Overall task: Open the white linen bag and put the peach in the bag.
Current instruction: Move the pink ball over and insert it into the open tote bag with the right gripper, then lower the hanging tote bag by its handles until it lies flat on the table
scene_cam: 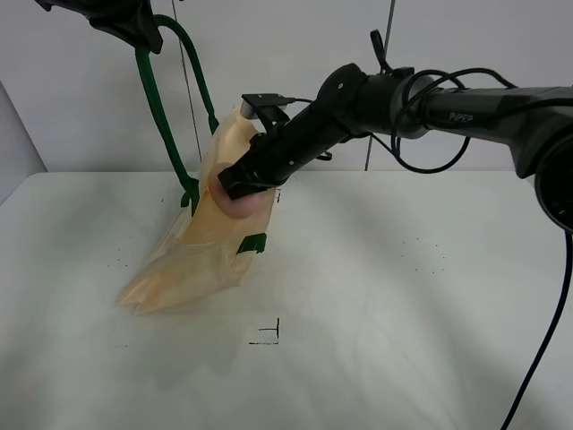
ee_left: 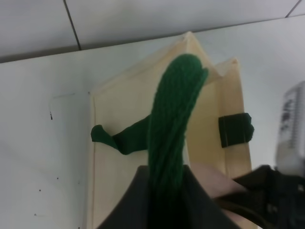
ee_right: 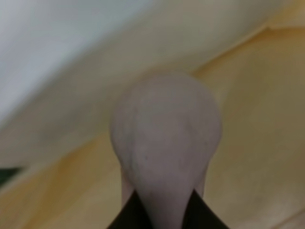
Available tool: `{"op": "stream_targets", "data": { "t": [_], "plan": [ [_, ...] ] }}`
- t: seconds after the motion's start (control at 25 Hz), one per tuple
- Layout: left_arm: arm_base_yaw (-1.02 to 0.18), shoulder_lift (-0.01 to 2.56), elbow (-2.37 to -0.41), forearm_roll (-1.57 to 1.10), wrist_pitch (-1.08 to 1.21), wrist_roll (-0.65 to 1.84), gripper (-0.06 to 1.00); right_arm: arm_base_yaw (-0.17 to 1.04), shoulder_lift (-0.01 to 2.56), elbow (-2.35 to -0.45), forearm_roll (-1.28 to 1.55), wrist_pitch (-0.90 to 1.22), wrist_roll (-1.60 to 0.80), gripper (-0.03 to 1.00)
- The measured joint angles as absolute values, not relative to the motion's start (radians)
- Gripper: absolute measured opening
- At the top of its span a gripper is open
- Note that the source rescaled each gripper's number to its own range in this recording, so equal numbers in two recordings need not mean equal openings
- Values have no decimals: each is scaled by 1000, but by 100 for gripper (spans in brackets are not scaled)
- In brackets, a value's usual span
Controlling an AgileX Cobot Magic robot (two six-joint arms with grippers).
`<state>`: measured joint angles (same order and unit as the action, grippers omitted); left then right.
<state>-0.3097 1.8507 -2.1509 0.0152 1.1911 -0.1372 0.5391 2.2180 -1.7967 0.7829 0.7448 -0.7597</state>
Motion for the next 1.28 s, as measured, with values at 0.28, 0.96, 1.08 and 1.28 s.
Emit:
{"op": "stream_targets", "data": {
  "t": [0.28, 0.96, 1.08, 1.28],
  "plan": [
    [-310, 1845, -2151, 14, 1191, -137, 0, 539, 2259, -1797, 921, 683, -876, 0],
    [-310, 1845, -2151, 14, 1191, -137, 0, 596, 2276, -1797, 920, 598, -909, 79],
    [-310, 1845, -2151, 14, 1191, -137, 0, 609, 2278, -1797, 858, 587, -869, 95],
    [-310, 1845, -2151, 12, 1192, -137, 0, 601, 2277, -1797, 727, 608, -745, 100]
  ]
}}
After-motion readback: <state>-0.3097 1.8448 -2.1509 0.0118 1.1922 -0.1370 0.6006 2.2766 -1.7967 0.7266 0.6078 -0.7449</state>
